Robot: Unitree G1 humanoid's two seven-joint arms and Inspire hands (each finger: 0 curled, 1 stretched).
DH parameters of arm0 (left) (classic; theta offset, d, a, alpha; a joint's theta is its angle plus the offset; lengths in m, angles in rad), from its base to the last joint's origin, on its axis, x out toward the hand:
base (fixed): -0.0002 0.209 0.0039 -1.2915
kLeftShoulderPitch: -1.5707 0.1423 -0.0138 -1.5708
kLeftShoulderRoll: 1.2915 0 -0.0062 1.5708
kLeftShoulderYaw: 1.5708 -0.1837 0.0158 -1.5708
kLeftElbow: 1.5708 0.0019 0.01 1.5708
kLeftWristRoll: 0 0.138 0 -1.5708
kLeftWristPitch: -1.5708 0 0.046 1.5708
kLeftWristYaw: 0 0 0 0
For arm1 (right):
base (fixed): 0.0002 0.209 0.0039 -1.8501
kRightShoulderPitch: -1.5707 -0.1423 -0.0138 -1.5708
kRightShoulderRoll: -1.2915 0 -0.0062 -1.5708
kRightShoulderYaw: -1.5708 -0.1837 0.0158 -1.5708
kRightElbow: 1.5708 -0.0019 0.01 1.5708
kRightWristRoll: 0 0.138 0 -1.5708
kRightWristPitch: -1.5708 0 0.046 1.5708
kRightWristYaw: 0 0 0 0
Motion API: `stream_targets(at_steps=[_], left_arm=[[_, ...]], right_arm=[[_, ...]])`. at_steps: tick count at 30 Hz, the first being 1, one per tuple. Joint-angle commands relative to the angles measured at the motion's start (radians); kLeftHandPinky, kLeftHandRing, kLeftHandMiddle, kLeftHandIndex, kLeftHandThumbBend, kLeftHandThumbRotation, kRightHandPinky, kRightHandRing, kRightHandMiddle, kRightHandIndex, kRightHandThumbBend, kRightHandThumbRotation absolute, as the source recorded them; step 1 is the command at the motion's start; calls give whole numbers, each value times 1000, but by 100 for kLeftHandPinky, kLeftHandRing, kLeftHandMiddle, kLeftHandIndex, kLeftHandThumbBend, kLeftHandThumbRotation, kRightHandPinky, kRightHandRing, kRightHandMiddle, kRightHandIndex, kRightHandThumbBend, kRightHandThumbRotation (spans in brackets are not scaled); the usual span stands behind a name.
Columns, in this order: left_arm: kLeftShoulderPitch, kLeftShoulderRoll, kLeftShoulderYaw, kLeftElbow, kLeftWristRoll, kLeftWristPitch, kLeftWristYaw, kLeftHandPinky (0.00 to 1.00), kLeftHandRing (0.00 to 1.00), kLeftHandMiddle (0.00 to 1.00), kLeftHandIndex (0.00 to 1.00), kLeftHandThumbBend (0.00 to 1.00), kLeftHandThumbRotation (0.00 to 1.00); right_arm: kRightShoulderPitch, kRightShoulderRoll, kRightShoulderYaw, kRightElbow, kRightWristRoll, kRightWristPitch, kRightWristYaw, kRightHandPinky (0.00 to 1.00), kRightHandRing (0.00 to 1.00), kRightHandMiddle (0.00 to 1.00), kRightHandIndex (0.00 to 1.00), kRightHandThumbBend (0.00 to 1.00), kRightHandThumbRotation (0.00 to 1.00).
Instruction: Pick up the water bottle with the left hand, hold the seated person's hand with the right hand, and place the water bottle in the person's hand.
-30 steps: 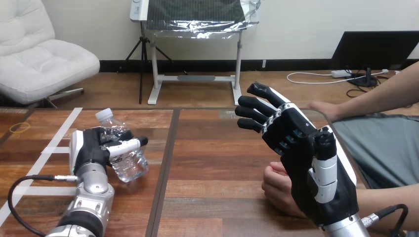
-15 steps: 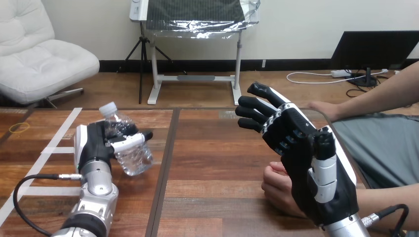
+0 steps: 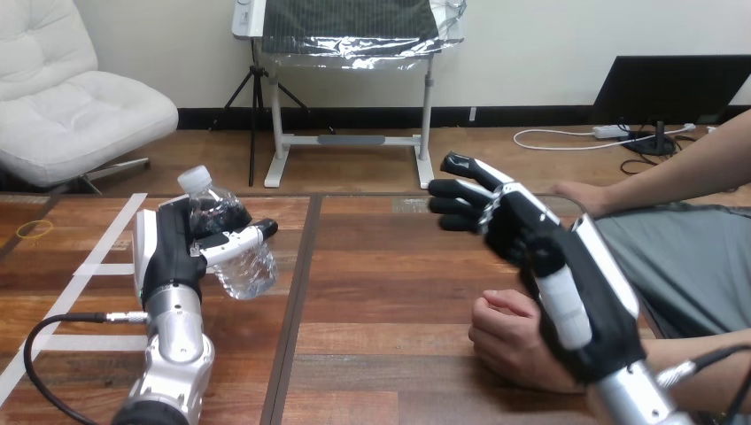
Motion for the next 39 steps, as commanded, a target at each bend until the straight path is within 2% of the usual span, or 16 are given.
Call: stream_targets(at_steps=[1, 5, 9, 17, 22, 26, 31, 39], left_arm=[[0, 3, -13, -119, 18, -77, 19, 31, 39, 44, 46, 65, 0], [36, -4, -10, -184, 19, -114, 19, 31, 39, 44, 46, 64, 0], [69, -9, -9, -244, 22, -147, 20, 30, 38, 43, 46, 64, 0], [140, -26, -5, -400, 30, -161, 26, 29, 37, 42, 45, 64, 0], [175, -28, -7, -484, 39, -168, 24, 29, 36, 41, 45, 63, 0], [201, -30, -5, -556, 45, -166, 21, 29, 36, 41, 44, 63, 0], [227, -36, -1, -634, 37, -140, 6, 29, 36, 41, 43, 63, 0], [255, -37, 6, -717, 20, -143, -25, 30, 36, 41, 43, 62, 0]], right_arm=[[-127, -54, -55, 49, -39, -48, -35, 72, 79, 80, 81, 82, 97], [-179, -105, -76, 110, -97, -73, -54, 72, 78, 81, 80, 81, 96], [-221, -151, -90, 169, -123, -78, -60, 72, 79, 81, 81, 80, 93], [-296, -250, -107, 300, -195, -111, -80, 74, 81, 82, 81, 80, 80], [-331, -300, -105, 366, -250, -145, -108, 71, 80, 82, 80, 78, 73], [-355, -347, -99, 402, -308, -144, -133, 68, 79, 82, 79, 78, 69], [-377, -384, -95, 444, -327, -147, -136, 66, 78, 81, 77, 78, 63], [-418, -450, -84, 532, -361, -155, -125, 64, 77, 80, 75, 78, 53]])
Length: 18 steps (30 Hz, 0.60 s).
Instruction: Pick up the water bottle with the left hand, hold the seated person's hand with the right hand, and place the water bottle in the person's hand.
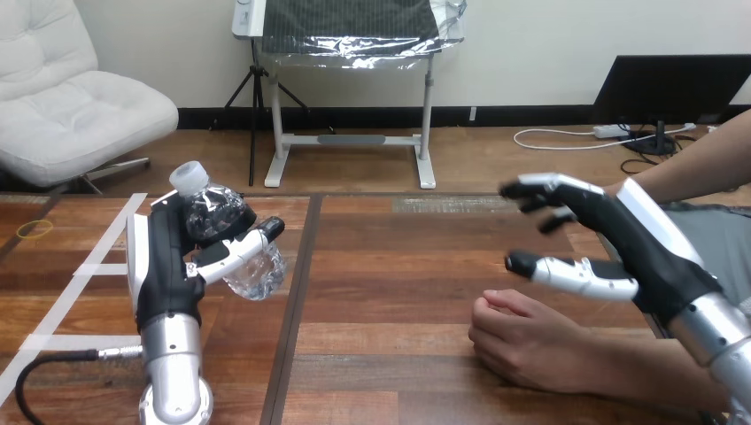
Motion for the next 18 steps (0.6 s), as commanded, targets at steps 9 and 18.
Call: stream_targets(at_steps=[9, 18], left_arm=[[-40, 14, 11, -300, 6, -41, -33, 29, 35, 41, 43, 62, 0], [-29, 2, 17, -345, -13, -14, -53, 29, 35, 40, 42, 62, 0]], right_arm=[[-175, -167, 10, 161, -78, -28, -3, 64, 78, 80, 75, 78, 48], [-180, -225, 25, 210, -84, -13, 42, 69, 83, 82, 76, 79, 45]])
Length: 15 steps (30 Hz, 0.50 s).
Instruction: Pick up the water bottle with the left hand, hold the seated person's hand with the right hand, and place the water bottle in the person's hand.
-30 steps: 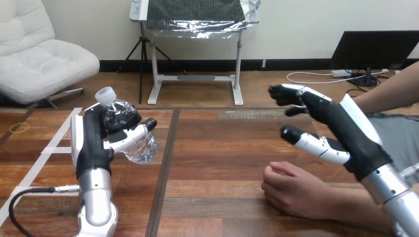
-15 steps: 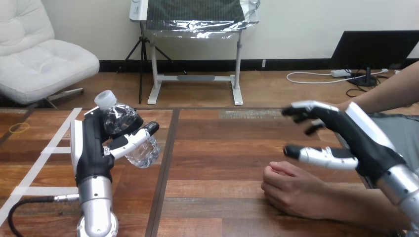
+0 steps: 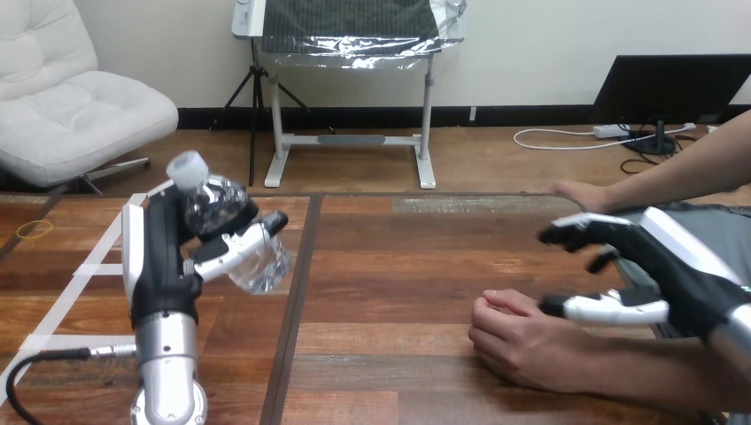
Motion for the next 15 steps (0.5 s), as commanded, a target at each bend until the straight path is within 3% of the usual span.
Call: stream_targets(at_steps=[1, 15], left_arm=[[-84, 2, 13, -185, -11, -13, -14, 29, 35, 40, 42, 62, 0], [-71, -8, 19, -231, -20, 20, -35, 29, 35, 40, 42, 61, 0]], right_arm=[[-142, -96, 11, 39, -10, -12, 21, 69, 83, 82, 76, 79, 45], [-94, -161, -10, 11, 41, 88, 121, 72, 83, 83, 79, 86, 44]])
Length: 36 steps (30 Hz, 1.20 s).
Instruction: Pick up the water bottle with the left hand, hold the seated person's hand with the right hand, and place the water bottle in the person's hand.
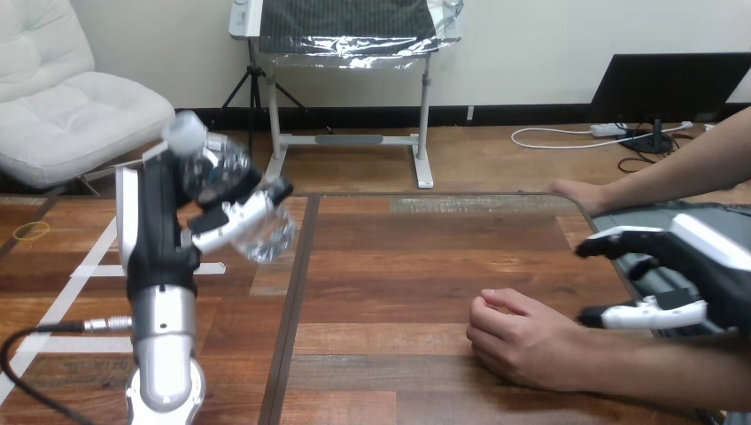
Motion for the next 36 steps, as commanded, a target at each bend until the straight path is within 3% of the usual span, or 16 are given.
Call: stream_targets(at_steps=[1, 17, 24, 36], left_arm=[[-67, -4, 17, -79, -12, 3, -7, 29, 35, 40, 42, 61, 0], [-69, -14, 23, -72, -20, 14, -20, 29, 35, 40, 42, 61, 0], [-70, -22, 24, -71, -26, 24, -24, 29, 35, 40, 42, 62, 0], [-77, -23, 24, -54, -31, 13, -28, 29, 35, 40, 42, 62, 0]], right_arm=[[-51, -54, -14, -46, 31, 32, 23, 72, 83, 83, 79, 86, 45], [52, -136, -53, -204, 81, 191, 103, 74, 86, 86, 85, 95, 53], [84, -164, -68, -270, 112, 258, 157, 75, 88, 87, 85, 96, 51], [119, -196, -74, -320, 117, 287, 219, 76, 88, 86, 85, 96, 47]])
